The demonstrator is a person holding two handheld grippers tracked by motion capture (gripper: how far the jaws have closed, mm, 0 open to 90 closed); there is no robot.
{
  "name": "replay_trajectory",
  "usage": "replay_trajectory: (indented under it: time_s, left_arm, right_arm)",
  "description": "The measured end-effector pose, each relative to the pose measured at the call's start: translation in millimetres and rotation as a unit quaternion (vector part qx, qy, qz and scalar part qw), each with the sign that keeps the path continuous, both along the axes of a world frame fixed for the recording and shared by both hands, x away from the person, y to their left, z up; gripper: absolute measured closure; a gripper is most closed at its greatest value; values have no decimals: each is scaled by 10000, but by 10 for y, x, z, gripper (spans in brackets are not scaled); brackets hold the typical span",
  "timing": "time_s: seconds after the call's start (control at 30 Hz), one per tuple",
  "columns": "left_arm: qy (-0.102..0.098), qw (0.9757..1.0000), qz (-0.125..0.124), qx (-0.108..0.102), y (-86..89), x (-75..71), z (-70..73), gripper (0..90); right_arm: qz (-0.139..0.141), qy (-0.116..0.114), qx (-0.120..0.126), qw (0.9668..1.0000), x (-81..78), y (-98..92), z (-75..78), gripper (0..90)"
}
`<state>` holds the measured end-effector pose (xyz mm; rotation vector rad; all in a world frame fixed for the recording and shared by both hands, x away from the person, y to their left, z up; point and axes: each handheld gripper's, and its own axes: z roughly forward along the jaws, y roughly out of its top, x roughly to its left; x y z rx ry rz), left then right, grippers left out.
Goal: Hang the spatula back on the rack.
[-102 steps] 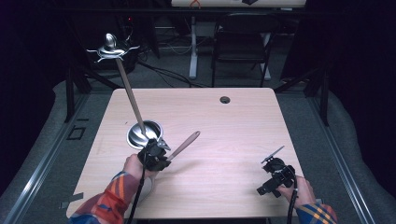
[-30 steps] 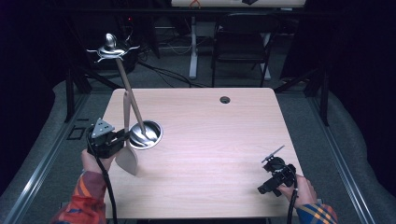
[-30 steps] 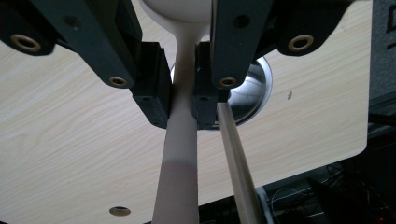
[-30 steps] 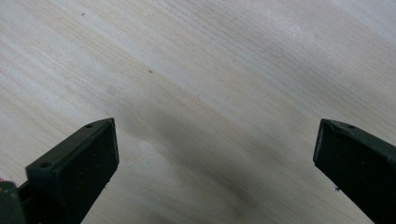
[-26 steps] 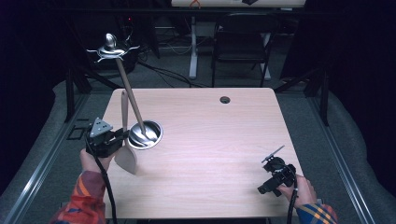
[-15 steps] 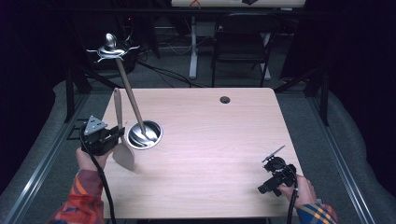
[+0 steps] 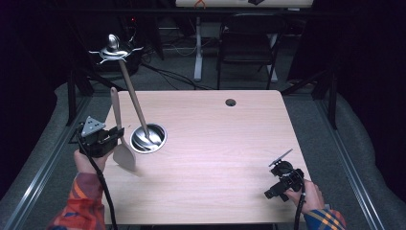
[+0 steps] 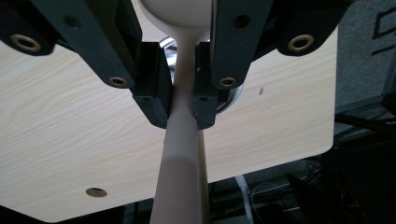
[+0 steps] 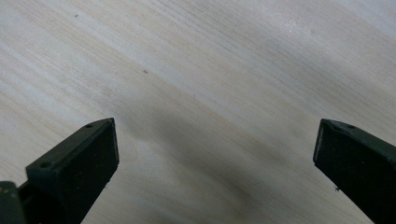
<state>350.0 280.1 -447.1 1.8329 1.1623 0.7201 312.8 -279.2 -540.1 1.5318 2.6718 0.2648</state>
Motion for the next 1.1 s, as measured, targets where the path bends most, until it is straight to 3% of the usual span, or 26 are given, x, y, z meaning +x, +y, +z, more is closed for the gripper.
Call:
replay_trajectory:
  time_s: [0.37,0.43,0.47,0.93,0.97,1.03,1.1]
  left_arm:
    - [-90,9999,60,-71,41,-1,69,778]
    - [-121,9999,76,-80,49,-4,81,778]
    - [-153,9998,98,-88,53,-6,97,778]
    - [-265,9994,156,-154,91,-12,215,778]
    - [-262,9994,154,-159,95,-11,224,778]
    - [-279,9994,156,-159,99,-4,236,778]
    - [-290,9993,170,-173,101,10,250,778]
  right_arm:
    - [15,38,4,10000,4,2,-1,0]
    - [-106,-61,83,9999,-10,13,-21,0]
    - [39,64,-19,10000,8,1,0,0]
    - [21,73,24,10000,9,6,-12,0]
    - [-97,-4,157,9998,-5,17,-34,0]
    - [38,97,5,9999,13,7,-14,0]
    - [35,99,9,9999,14,10,-16,0]
